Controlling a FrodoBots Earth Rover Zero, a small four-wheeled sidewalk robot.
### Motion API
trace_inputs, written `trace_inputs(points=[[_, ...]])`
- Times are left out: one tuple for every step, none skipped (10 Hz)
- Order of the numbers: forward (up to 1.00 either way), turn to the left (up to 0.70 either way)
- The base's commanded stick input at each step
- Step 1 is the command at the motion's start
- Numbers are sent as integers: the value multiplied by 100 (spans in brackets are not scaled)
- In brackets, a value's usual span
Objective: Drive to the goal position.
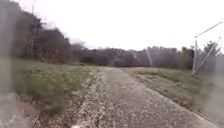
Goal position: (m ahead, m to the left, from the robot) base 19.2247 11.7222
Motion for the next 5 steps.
trace_inputs(points=[[70,0],[70,0],[70,0],[70,0],[70,0]])
